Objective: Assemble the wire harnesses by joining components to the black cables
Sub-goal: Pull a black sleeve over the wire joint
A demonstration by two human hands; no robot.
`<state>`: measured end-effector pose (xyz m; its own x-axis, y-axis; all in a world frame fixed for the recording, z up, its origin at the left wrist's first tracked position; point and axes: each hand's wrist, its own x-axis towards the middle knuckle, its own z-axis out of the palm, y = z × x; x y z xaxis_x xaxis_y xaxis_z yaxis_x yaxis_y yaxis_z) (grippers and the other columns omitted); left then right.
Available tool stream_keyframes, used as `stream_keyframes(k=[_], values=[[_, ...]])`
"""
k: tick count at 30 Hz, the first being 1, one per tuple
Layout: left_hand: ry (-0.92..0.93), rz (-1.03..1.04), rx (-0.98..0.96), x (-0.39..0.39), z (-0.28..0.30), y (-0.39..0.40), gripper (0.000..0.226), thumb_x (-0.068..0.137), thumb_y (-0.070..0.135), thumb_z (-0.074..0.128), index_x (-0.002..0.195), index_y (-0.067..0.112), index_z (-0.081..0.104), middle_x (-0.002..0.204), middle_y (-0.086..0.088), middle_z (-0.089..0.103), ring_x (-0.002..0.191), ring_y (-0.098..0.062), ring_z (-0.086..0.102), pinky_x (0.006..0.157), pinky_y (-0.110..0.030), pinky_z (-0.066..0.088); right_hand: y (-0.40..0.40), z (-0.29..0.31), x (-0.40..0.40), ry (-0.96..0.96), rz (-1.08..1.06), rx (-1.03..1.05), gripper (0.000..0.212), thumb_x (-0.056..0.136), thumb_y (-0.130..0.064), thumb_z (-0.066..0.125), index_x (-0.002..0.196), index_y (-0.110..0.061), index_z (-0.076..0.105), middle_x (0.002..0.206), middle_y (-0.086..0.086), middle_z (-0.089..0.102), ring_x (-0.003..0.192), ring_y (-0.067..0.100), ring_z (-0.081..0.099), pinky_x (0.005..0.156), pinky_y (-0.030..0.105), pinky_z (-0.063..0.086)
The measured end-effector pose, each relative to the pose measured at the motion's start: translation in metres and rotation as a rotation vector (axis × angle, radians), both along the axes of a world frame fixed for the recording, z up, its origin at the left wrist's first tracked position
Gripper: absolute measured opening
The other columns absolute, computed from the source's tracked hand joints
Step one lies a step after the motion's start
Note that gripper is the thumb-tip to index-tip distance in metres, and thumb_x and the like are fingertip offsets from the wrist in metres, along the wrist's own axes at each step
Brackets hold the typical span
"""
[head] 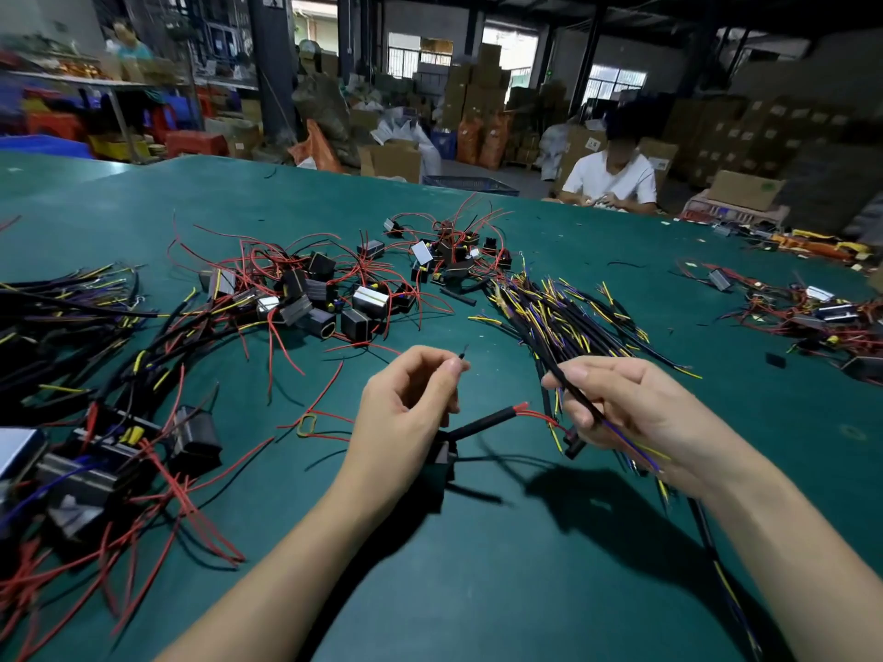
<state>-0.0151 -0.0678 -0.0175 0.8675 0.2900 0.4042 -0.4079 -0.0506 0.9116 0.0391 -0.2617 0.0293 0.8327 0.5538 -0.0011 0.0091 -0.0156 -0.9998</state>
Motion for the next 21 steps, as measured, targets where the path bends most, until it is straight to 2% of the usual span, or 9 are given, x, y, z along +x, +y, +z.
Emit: stream_keyframes(k=[3, 6, 10, 13, 17, 19, 21], values=[[0.01, 0.01, 0.008, 0.002, -0.001, 0.0, 0.013, 0.093, 0.019, 0.058, 0.089, 0.011, 0.068, 0.059, 0.016, 0.052, 0.057, -0.003, 0.042, 0.056, -0.014, 0.035, 0.0, -0.004, 0.0, -0.043, 0.062, -0.052, 0.024, 0.081, -0.026, 0.055, 0.083, -0.01, 0.074, 0.054, 0.004, 0.049, 0.044, 0.008, 0.034, 0.041, 0.014, 0.029], [0.02, 0.031, -0.005, 0.003, -0.002, 0.001, 0.013, 0.091, 0.021, 0.06, 0.09, 0.013, 0.07, 0.064, 0.018, 0.056, 0.059, 0.0, 0.044, 0.06, -0.013, 0.037, 0.001, -0.008, 0.0, -0.117, 0.105, -0.135, 0.027, 0.083, -0.03, 0.057, 0.09, -0.01, 0.074, 0.057, 0.002, 0.053, 0.048, 0.009, 0.037, 0.043, 0.013, 0.029], [0.031, 0.033, -0.008, 0.003, -0.002, 0.0, 0.009, 0.09, 0.024, 0.062, 0.089, 0.019, 0.069, 0.073, -0.005, 0.051, 0.065, -0.014, 0.039, 0.062, -0.029, 0.032, 0.003, -0.01, -0.001, -0.182, 0.129, -0.201, 0.02, 0.084, -0.033, 0.062, 0.089, -0.019, 0.075, 0.058, -0.002, 0.057, 0.048, 0.004, 0.039, 0.044, 0.013, 0.026], [0.025, 0.032, -0.016, 0.002, -0.002, 0.0, 0.011, 0.088, 0.026, 0.062, 0.09, 0.017, 0.069, 0.071, -0.008, 0.047, 0.065, -0.016, 0.036, 0.062, -0.033, 0.03, 0.004, -0.013, -0.001, -0.192, 0.133, -0.224, 0.018, 0.082, -0.033, 0.063, 0.086, -0.02, 0.075, 0.058, -0.002, 0.058, 0.046, 0.003, 0.038, 0.045, 0.01, 0.026], [0.026, 0.044, -0.047, 0.004, -0.003, 0.002, 0.011, 0.089, 0.023, 0.064, 0.081, 0.016, 0.066, 0.063, 0.004, 0.046, 0.06, -0.012, 0.037, 0.057, -0.026, 0.032, 0.004, -0.014, -0.001, -0.219, 0.113, -0.262, 0.024, 0.076, -0.036, 0.064, 0.085, -0.015, 0.074, 0.058, -0.003, 0.059, 0.052, 0.008, 0.046, 0.048, 0.009, 0.032], [0.039, 0.059, -0.036, 0.006, -0.004, 0.003, 0.012, 0.09, 0.02, 0.063, 0.079, 0.016, 0.064, 0.061, 0.01, 0.048, 0.058, -0.008, 0.038, 0.056, -0.019, 0.034, 0.003, -0.014, -0.001, -0.224, 0.063, -0.292, 0.027, 0.073, -0.042, 0.065, 0.084, -0.019, 0.074, 0.061, -0.003, 0.06, 0.059, 0.018, 0.042, 0.046, 0.015, 0.029], [0.054, 0.068, -0.042, 0.006, -0.005, 0.003, 0.012, 0.091, 0.019, 0.062, 0.08, 0.014, 0.064, 0.06, 0.011, 0.047, 0.058, -0.008, 0.038, 0.055, -0.019, 0.033, 0.001, -0.012, 0.002, -0.147, 0.008, -0.247, 0.033, 0.073, -0.047, 0.062, 0.085, -0.019, 0.075, 0.064, 0.0, 0.063, 0.056, 0.018, 0.039, 0.043, 0.015, 0.027]])
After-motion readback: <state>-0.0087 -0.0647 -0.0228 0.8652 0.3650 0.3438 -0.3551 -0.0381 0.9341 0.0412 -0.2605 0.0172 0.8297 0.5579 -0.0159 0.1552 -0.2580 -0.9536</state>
